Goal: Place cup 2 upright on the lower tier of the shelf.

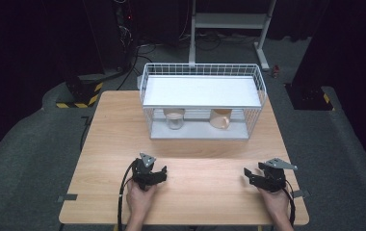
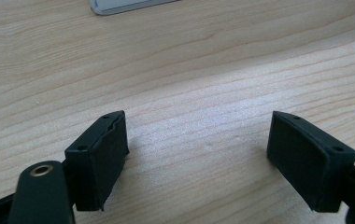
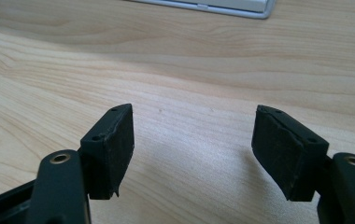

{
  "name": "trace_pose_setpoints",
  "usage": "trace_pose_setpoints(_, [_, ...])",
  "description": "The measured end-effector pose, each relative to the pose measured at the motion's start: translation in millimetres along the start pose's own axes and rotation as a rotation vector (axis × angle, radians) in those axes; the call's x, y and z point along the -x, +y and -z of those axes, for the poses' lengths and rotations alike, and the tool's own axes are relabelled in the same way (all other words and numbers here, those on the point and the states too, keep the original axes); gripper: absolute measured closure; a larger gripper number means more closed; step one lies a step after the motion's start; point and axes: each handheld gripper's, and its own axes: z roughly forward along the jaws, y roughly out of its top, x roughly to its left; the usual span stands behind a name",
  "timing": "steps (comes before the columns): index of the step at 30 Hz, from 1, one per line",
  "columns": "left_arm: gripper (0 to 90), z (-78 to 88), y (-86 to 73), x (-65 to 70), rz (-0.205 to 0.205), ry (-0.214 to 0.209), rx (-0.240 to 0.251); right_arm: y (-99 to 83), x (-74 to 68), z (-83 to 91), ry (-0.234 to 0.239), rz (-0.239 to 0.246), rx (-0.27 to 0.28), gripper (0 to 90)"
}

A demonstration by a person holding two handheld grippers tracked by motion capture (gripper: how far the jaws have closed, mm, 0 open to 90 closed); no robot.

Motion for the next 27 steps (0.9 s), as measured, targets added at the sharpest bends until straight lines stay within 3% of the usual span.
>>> trace_pose_setpoints(11, [20.8,0.1,0.0,0.1,0.000,0.000,0.000,0.8,1.9,-2.8,-0.017,0.007,-0.030,29.2])
trace_pose_setpoints(14, [20.8,0.0,-0.1,0.1,0.000,0.000,0.000,1.4,1.2,-4.7,-0.034,0.019,-0.061,28.0])
trace_pose_setpoints(19, [20.8,0.1,-0.1,0.1,-0.001,-0.001,0.000,1.9,-6.8,-7.7,-0.087,0.090,-0.078,27.2])
trace_pose_setpoints(27, [20.8,0.1,-0.1,0.1,0.000,-0.001,0.000,2.2,-8.4,-8.4,-0.090,0.076,-0.081,27.3])
